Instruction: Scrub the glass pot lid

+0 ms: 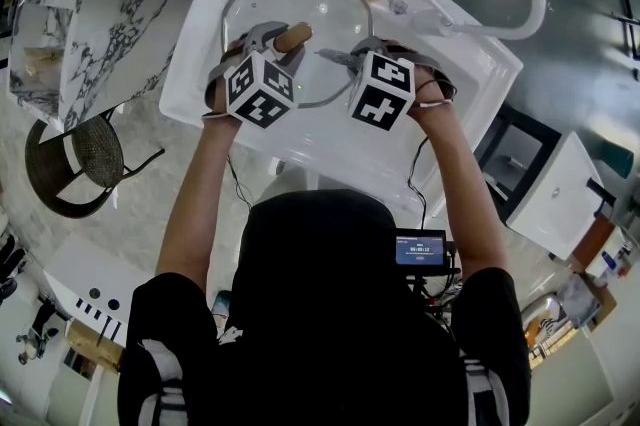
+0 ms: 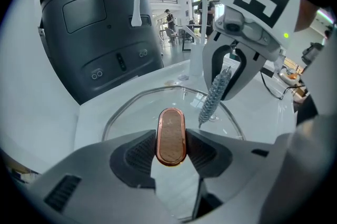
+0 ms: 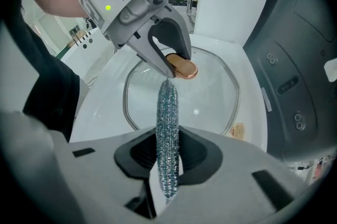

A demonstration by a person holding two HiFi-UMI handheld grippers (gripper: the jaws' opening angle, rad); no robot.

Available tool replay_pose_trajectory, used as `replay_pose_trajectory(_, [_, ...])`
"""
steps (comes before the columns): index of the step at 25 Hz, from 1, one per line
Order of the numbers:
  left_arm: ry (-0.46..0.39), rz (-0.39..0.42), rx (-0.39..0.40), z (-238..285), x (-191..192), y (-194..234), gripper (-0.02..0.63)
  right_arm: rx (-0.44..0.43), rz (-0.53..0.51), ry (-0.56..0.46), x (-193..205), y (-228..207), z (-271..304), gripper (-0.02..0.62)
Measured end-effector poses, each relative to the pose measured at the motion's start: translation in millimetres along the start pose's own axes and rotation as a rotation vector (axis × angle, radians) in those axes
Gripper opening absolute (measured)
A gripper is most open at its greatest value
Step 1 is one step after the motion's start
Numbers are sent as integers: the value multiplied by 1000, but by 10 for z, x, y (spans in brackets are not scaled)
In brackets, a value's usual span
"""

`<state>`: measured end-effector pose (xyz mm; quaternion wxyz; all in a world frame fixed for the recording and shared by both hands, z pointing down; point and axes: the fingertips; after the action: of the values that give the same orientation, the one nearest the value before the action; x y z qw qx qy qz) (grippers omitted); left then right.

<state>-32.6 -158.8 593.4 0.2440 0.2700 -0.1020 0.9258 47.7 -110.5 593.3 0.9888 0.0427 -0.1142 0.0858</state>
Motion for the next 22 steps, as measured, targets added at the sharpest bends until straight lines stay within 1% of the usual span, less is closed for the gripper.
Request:
replay_pose_trajectory(16, [-4, -10, -2, 12, 10, 9, 169, 71, 21, -17, -41, -440, 17, 67])
replay_pose_trajectory(22, [-5, -15, -2, 18, 9, 4, 170, 152, -26, -12, -72, -583, 37, 67])
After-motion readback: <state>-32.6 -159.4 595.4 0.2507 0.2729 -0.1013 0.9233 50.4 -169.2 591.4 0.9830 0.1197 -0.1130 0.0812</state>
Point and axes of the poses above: the fingertips, and each gripper's own axes: z forward along the fingers, y to its left, x out of its underside, and after that the axes turned 4 degrees about x, right-handed
